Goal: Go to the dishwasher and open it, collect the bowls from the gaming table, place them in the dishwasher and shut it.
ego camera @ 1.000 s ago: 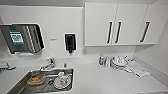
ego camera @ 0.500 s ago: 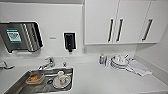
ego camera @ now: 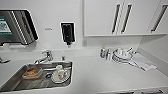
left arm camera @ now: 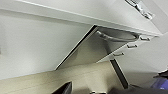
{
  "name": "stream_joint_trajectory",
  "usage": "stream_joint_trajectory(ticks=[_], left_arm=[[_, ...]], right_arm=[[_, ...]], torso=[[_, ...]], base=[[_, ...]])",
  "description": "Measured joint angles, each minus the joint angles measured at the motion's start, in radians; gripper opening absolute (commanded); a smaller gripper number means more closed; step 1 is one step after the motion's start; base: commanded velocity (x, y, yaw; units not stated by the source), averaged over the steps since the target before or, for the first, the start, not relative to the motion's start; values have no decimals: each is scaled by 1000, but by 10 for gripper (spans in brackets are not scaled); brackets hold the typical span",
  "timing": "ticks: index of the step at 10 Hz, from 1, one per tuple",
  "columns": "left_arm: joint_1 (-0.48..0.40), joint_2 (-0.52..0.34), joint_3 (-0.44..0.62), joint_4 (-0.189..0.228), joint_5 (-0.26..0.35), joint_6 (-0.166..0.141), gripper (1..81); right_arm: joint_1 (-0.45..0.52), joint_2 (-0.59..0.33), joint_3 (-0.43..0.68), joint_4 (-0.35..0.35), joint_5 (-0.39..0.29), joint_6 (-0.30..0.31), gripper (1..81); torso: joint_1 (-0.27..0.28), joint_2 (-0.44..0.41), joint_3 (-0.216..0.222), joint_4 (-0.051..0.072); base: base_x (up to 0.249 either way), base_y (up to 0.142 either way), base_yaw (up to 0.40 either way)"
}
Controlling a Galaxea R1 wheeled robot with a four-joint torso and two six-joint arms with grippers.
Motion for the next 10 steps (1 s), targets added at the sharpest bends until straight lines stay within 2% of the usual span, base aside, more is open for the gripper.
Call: stream_joint_trajectory(ticks=[3,8,10], left_arm=[[-5,3,-5,1,-1,0,811],[-16,22,-17,3,5,-1,811],[-16,24,-30,4,6,-3,811]], right_arm=[[15,-29,49,2,3,0,811],[51,-37,59,29,2,0,811],[64,-73,117,37,-4,1,811]], torso=[[55,-86,-29,0],[172,-274,-30,0],[219,-349,-31,0]], base=[[0,0,0],[0,0,0],[0,0,0]])
